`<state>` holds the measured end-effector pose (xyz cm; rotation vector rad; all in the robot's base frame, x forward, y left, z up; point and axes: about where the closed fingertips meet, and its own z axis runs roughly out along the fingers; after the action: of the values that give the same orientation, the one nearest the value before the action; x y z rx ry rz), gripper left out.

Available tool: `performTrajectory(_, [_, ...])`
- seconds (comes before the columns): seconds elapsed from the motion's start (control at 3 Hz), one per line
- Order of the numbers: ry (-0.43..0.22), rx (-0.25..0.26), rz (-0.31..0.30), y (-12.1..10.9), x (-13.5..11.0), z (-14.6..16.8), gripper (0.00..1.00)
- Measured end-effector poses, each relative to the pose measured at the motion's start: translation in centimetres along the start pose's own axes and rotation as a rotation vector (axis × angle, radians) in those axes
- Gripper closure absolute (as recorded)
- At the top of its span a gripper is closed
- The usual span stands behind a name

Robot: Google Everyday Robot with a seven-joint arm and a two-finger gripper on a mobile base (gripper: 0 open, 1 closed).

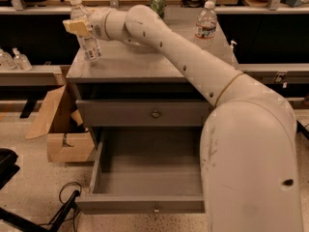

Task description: Place blue plastic bottle into middle drawer

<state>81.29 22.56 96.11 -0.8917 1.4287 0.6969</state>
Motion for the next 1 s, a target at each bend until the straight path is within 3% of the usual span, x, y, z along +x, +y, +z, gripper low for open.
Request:
performTrajectory(0.33, [-0.053,0.085,-0.04,2.0,-5.4,-6.1,1.0])
performTrajectory(0.67, [-0.071,0.185,-0.051,3.8,-6.7,-10.8,1.0])
performTrajectory(1.0, [-0.003,0.18,-0.088,6.7,-0.8,-13.8,1.0])
